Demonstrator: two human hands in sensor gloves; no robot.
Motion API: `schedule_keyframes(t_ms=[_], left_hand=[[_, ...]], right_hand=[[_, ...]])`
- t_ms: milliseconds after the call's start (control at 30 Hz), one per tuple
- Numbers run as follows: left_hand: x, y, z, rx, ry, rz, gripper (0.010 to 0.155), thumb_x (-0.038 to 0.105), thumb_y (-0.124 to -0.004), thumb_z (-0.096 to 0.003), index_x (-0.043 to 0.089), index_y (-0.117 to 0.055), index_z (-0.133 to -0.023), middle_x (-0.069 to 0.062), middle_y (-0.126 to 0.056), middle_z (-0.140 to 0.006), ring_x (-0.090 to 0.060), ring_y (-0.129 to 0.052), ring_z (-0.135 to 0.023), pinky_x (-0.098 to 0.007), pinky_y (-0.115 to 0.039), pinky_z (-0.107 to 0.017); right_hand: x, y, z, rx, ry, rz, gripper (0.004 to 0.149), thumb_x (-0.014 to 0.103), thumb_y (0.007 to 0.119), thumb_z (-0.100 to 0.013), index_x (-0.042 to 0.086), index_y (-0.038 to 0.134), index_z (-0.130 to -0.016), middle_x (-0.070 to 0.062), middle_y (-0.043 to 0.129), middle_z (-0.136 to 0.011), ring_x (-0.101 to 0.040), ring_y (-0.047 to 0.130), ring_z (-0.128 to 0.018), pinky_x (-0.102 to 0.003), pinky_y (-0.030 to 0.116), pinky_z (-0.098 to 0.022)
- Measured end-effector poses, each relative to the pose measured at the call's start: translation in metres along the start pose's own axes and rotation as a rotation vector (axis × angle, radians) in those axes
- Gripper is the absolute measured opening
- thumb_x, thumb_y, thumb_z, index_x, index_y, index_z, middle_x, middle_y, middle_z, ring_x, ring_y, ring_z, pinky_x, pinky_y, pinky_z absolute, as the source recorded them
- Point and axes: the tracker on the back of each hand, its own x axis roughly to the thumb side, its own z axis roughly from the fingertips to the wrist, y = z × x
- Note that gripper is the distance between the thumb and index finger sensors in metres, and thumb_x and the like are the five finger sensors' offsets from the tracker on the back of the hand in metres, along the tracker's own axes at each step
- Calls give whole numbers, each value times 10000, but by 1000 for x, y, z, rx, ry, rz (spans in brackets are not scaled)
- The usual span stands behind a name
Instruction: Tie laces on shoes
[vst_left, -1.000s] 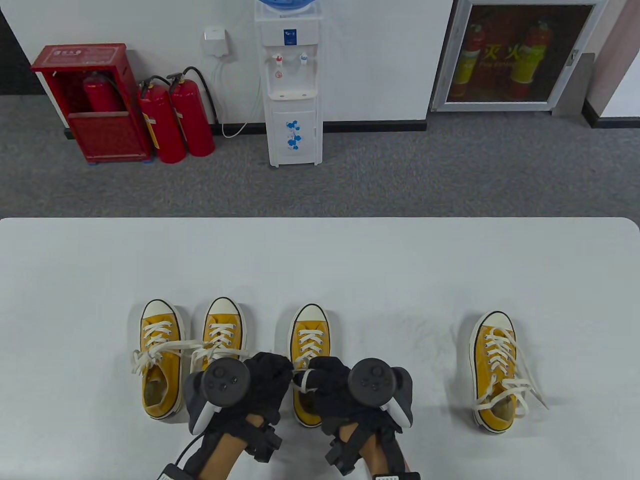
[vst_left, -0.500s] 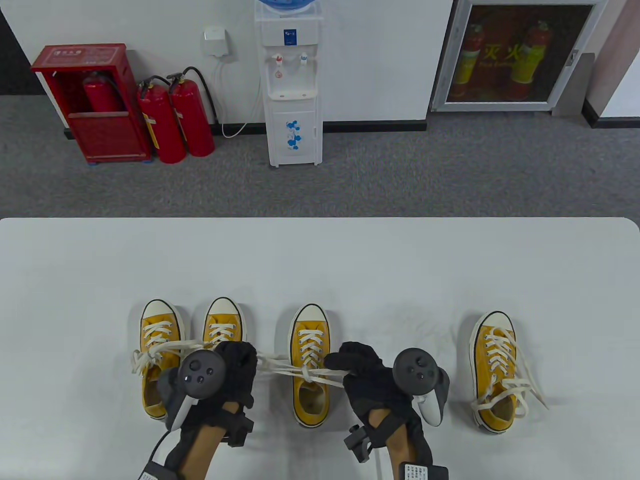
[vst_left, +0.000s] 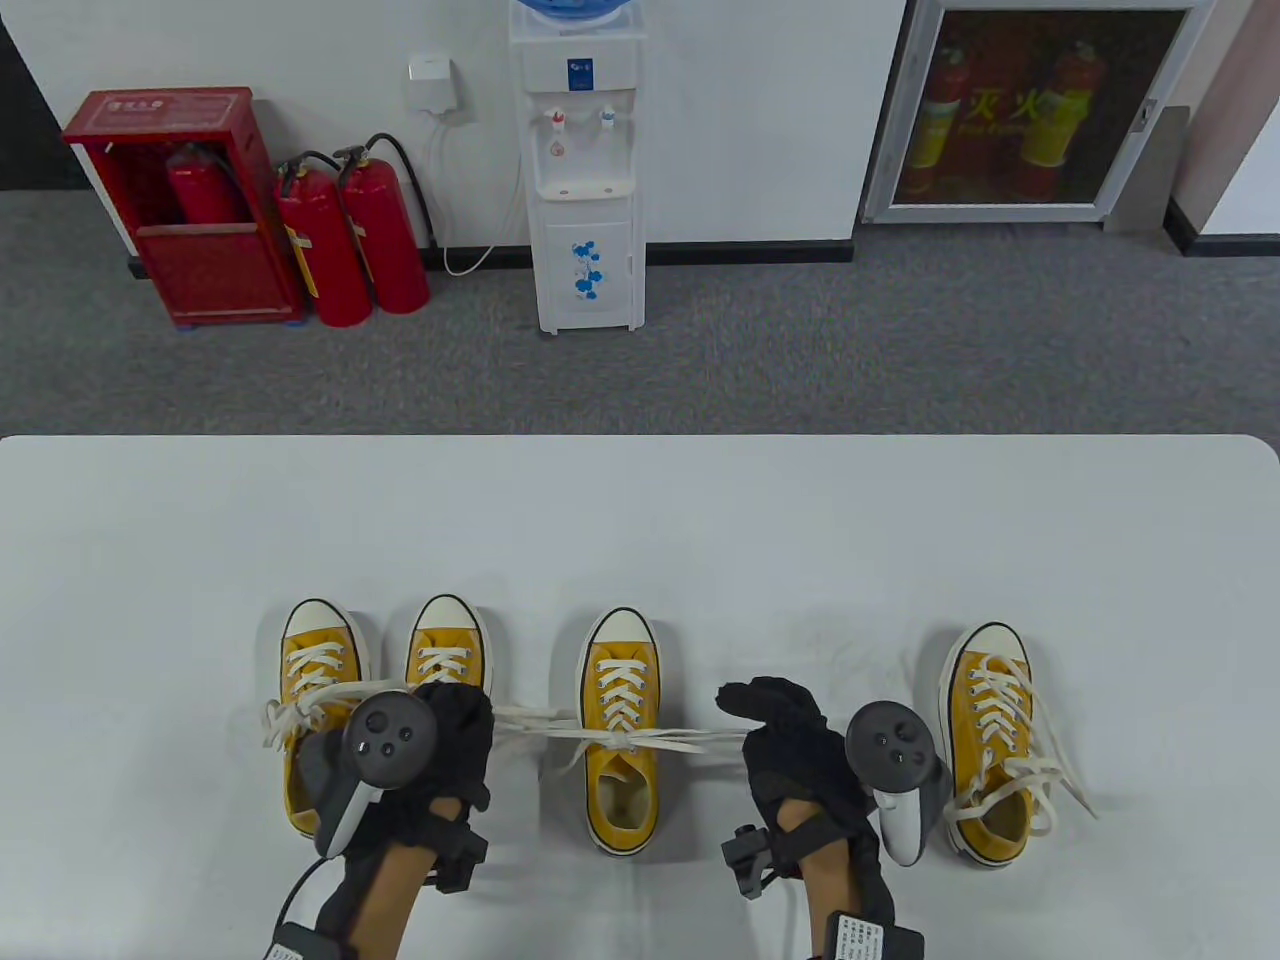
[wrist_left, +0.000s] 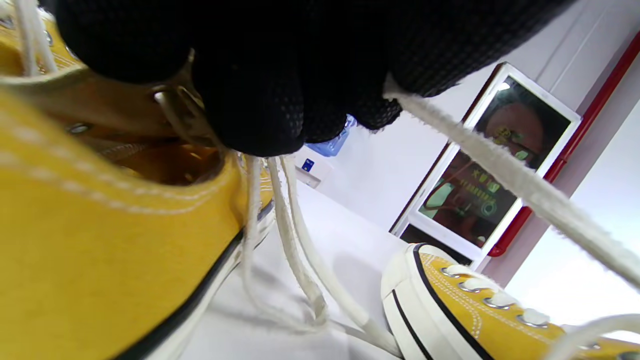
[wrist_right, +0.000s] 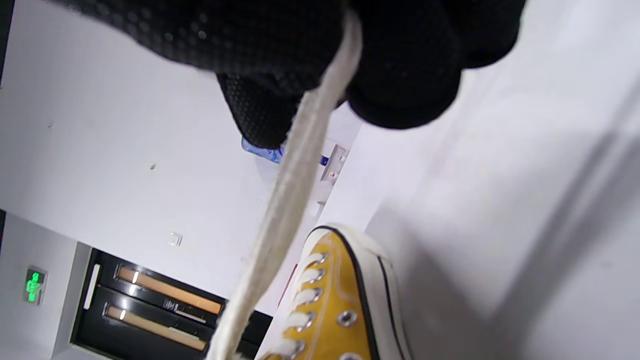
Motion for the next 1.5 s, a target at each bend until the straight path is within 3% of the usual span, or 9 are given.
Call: schedule_keyframes(t_ms=[367, 567, 800, 967, 1133, 1300, 1500], left_hand=[[6, 0, 2, 18, -26, -48, 396, 421, -810, -487, 218, -876, -821, -89, -945, -868, -317, -1041, -536, -555, -815, -459], [18, 0, 10, 65, -81, -90, 427, 437, -802, -490, 230, -848, -861, -96, -903, -927, -343, -1019, -650, -598, -771, -539], [35, -5, 19, 73, -178, -107, 540, 504, -779, -493, 237, -767, -962, -107, -804, -1031, -382, -933, -814, -643, -696, -621], [51, -15, 26, 14, -253, -130, 605, 546, -765, -492, 244, -712, -1013, -125, -738, -1086, -407, -878, -883, -666, -655, -650], [65, -28, 33, -61, -341, -156, 681, 600, -752, -481, 264, -639, -1062, -125, -643, -1145, -419, -792, -968, -691, -593, -692], [73, -41, 37, -159, -395, -158, 742, 651, -739, -466, 287, -587, -1094, -132, -568, -1184, -431, -726, -1022, -708, -552, -713], [75, -54, 39, -282, -424, -173, 793, 708, -731, -443, 362, -528, -1128, -112, -463, -1233, -448, -624, -1086, -723, -504, -735]], right_hand=[[-2, 1, 0, -9, -13, 25, 442, 139, 795, -422, 149, 899, -851, -105, 687, -982, -250, 894, -584, -605, 602, -620], [5, 5, 2, -32, -55, 103, 434, 155, 770, -436, 145, 900, -850, -110, 688, -981, -266, 883, -633, -624, 574, -632], [28, 14, 11, -89, -170, 234, 471, 308, 787, -472, 148, 839, -912, -109, 645, -1018, -344, 792, -808, -676, 479, -661], [42, 23, 19, -119, -271, 357, 541, 420, 796, -473, 167, 809, -951, -97, 623, -1058, -410, 678, -948, -732, 372, -683], [53, 33, 25, -110, -323, 538, 664, 517, 797, -458, 205, 696, -1035, -73, 480, -1138, -448, 489, -1060, -758, 260, -690], [58, 41, 29, -107, -341, 694, 760, 579, 788, -444, 256, 569, -1096, -31, 322, -1186, -451, 257, -1111, -761, 137, -679], [57, 45, 28, -79, -306, 792, 798, 608, 774, -435, 288, 505, -1115, -5, 241, -1195, -442, 159, -1113, -754, 83, -672]])
